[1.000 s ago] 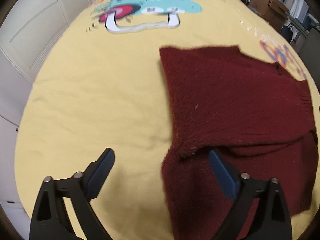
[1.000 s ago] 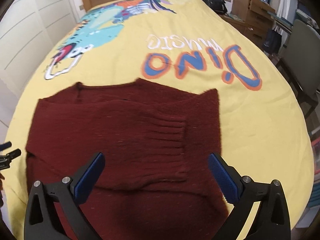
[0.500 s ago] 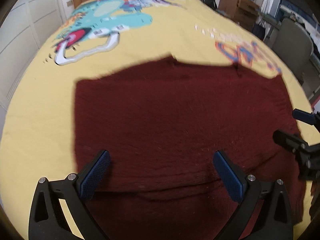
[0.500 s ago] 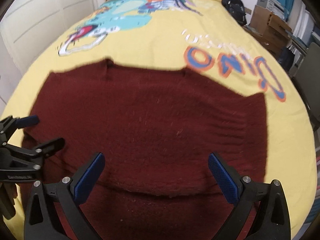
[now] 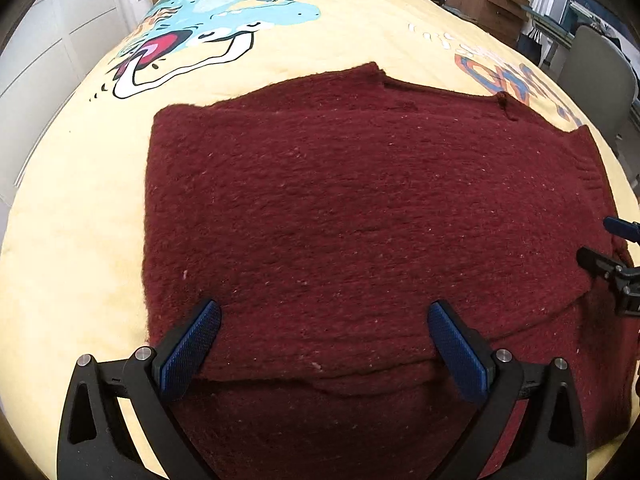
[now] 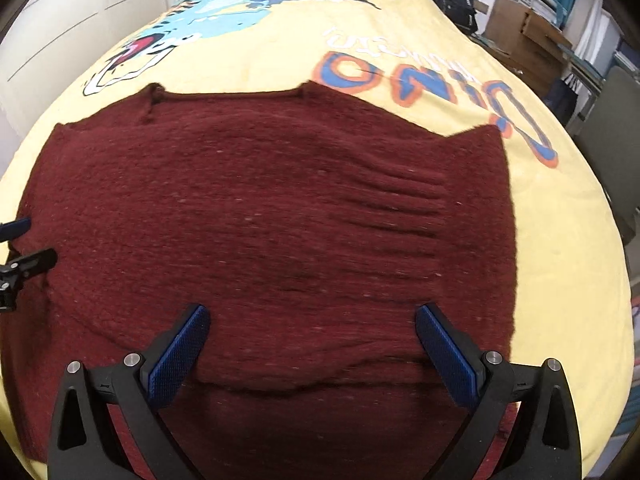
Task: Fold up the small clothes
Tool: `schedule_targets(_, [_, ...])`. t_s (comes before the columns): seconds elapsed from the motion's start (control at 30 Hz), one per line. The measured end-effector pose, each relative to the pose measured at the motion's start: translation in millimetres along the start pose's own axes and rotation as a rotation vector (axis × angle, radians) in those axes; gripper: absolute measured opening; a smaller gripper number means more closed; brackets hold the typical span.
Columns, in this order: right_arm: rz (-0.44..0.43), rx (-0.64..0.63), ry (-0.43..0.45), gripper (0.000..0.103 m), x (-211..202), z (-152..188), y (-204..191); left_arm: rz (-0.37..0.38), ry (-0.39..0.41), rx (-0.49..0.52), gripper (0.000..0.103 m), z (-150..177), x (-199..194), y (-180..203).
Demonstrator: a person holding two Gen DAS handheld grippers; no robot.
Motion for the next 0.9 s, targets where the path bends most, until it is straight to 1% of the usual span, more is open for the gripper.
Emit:
schedule_targets(0.17, [-0.016, 0.029, -0.010, 0.103, 2, 1, 2, -0.001, 0.008, 0.012, 0.102, 0, -1, 4])
schedule_targets(0.27, [-0.024, 0.035, -0.012, 0.103, -6, 1, 2, 0.016, -0.014, 0.011, 0.102, -2, -6, 5])
schedule_targets(0.37, [-0.038, 0.051, -0.012, 0.103, -25, 4, 3, 0.028, -0.020, -0.004, 0.102, -2, -21, 6])
schedule_targets(0.43, [-0.058, 0.072, -0.006, 0.103, -41, 10, 8, 0.036, -0.006, -0.038, 0.102, 0, -37, 5])
schedule_targets(0.53, [-0.051, 0.082, 0.013, 0.103, -65, 23, 14, 0.060, 0.014, -0.101, 0.102, 8, -63, 0])
schedule_targets(0.67, [-0.053, 0.111, 0.028, 0.103, -95, 49, 27, 0.049, 0.016, -0.123, 0.102, 26, -92, -6])
schedule_targets(0.77, [-0.051, 0.135, 0.002, 0.103, -105, 72, 36, 0.033, 0.001, -0.123, 0.102, 47, -105, -11])
schedule_targets(0.9, [-0.038, 0.156, -0.049, 0.103, -108, 104, 48, 0.012, -0.052, -0.126, 0.102, 83, -111, -18])
Point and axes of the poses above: each gripper's, at about its wrist camera, not at the fingertips, and x roughly the way its jaws point, y to its right, z to its underside, the point moved 2 cm from there along x, roughly the way its jaws point, and after that the axes turned 1 degree about y, right-handed, at the moved point
